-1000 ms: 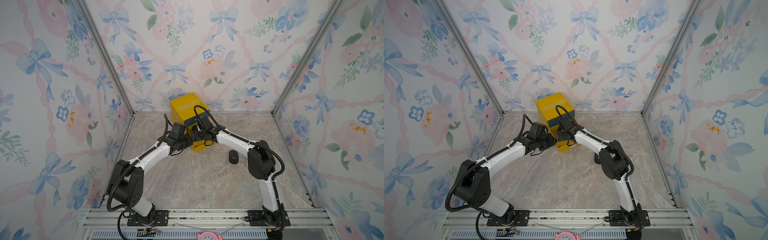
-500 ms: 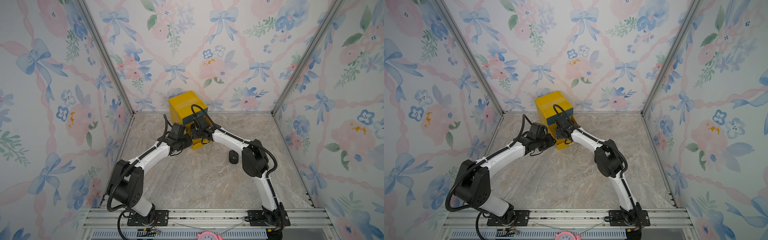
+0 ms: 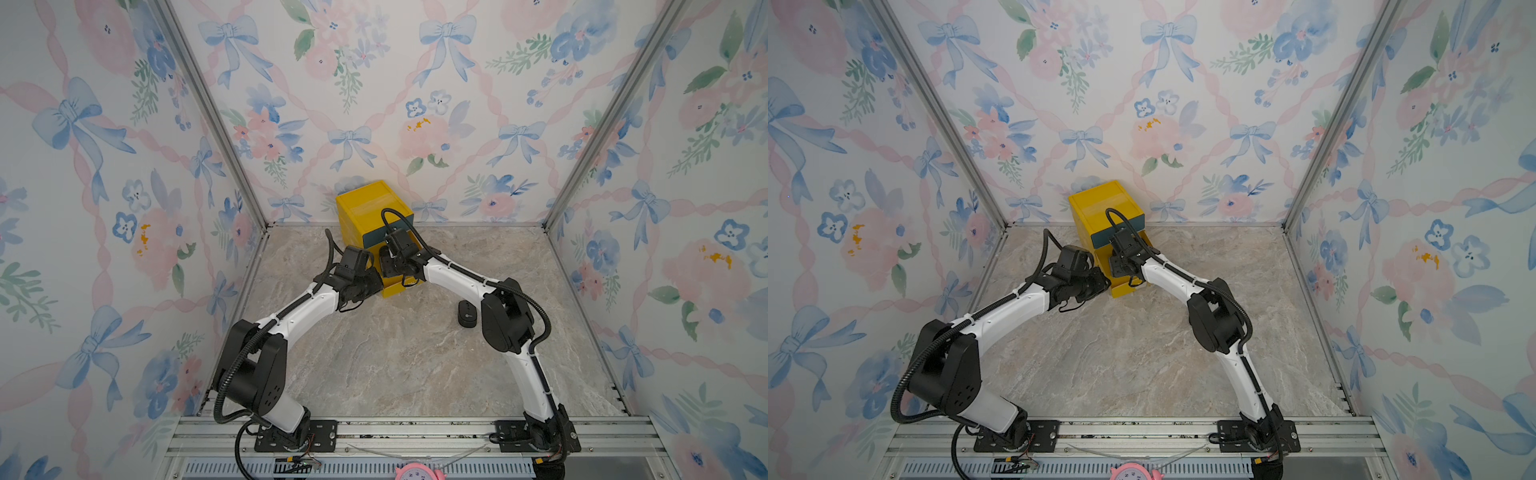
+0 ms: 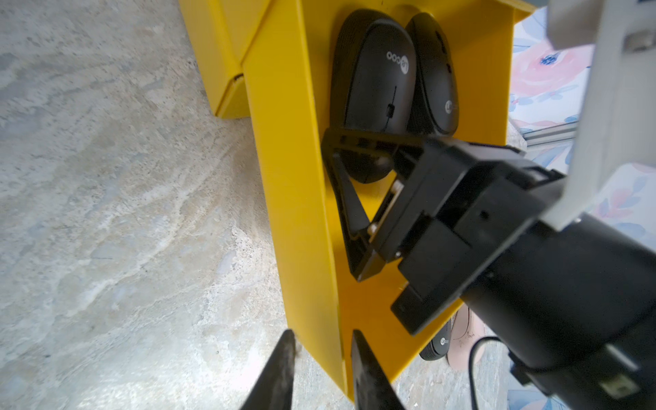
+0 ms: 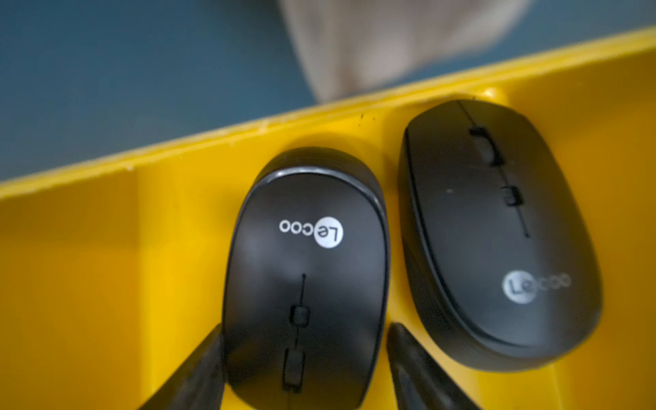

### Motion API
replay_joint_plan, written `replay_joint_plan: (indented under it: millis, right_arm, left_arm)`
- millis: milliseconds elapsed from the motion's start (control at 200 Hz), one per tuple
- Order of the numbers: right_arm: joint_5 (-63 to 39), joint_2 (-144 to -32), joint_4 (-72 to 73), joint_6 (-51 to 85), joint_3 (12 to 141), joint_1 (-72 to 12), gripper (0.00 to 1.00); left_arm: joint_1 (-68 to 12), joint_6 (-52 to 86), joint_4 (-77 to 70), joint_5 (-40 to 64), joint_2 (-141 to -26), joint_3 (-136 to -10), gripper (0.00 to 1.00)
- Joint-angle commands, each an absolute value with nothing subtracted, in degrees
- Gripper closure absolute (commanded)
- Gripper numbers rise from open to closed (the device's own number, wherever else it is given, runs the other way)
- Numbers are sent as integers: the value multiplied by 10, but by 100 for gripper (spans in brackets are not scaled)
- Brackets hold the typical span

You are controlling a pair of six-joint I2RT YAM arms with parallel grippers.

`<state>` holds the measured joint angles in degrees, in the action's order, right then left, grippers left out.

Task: Take the mice out of the drawer
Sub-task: Pick up the mouse from the drawer, then place the mouse at the center of the board.

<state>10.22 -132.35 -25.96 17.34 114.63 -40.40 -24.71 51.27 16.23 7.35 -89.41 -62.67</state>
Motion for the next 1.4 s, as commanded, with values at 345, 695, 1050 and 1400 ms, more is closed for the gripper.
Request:
replay_joint_plan:
  millis: [345,695,1050,1400]
  right_arm:
    - [52,-1269,-285,137,1149,-390,44]
    - [-8,-1217,-342,145,1131,-374,44]
    - [-48,-1134,-391,140,1066,-352,45]
    - [-66,-957,-317,202,833,-231,44]
  left_arm:
    - [-237,517,159,78,-877,-617,70]
    - [-236,520,159,78,-870,-617,70]
    - [-236,521,158,86,-871,-620,70]
    - [-237,520,158,92,-869,-621,70]
